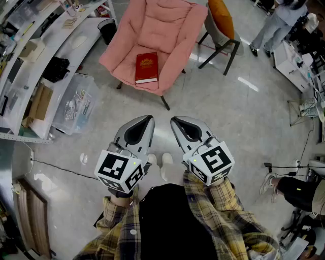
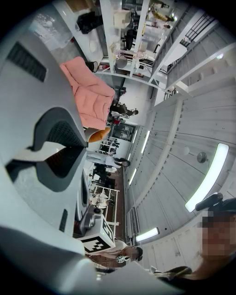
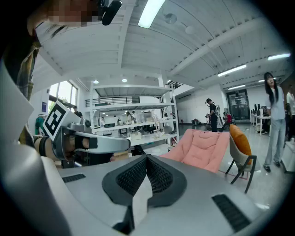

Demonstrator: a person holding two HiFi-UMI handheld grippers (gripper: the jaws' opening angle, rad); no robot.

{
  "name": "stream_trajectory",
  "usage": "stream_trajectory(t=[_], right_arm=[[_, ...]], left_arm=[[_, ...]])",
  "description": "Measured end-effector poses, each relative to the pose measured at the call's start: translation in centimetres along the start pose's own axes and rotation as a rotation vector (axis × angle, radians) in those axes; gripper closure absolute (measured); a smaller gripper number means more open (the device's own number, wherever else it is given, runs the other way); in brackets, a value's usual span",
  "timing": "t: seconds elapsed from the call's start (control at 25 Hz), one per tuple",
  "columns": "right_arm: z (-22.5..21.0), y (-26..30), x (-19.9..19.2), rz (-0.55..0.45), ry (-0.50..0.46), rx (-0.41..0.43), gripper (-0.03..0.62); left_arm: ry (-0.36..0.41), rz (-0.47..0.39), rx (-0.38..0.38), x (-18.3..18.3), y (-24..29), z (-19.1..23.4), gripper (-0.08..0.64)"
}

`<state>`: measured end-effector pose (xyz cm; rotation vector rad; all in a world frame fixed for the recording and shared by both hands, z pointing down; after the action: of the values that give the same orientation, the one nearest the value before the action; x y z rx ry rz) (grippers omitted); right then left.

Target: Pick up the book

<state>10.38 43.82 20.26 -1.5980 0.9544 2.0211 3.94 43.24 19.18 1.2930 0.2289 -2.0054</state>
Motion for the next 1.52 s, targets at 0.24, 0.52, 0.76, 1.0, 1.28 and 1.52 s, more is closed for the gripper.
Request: stream_trajectory(t=[0.24,0.52,0.76,1.0,1.28,1.52], right_arm=[[-1.0,0.1,0.4,-0.011,-0.006,0.005,0.575],[-1.5,0.4,0.2,-0.022,-0.008,0.031,0.575],[-2.1,0.4,-0.1,-0.029,-0.016,0.061,0.575],[-3.3,-0.3,-0.7,-0.035,-0.016,0.073,0.575],[-3.4,0.6,-0.8,-0.029,-0.013,0.098,0.575],[-3.0,3.6,-0.6,-0.018,-0.005,0.097,0.575]], left_arm=[[0.007,-0.016,0.005,0.7,0.7,-0.3,0.557],[0.007,-0.030,0.037,0.8,1.0,0.0,0.557],[-0.001,-0.045,0.060,0.6,1.8,-0.2,0.557],[-0.011,-0.051,0.072,-0.1,2.7,-1.0,0.557],[-0.009,-0.056,0.084,0.4,2.9,-0.4,0.557],[-0.013,-0.055,0.080,1.5,2.8,2.4,0.557]])
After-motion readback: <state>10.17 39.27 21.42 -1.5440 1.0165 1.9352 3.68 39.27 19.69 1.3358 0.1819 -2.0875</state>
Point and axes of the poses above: the fingertips, and each gripper's own axes: y forward along the fingers, z to its left, x out of its top, the point moved 1 cm from there along -y, backward along the fingers, and after that the axes turned 14 degrees about -y, right-handed, at the moved point
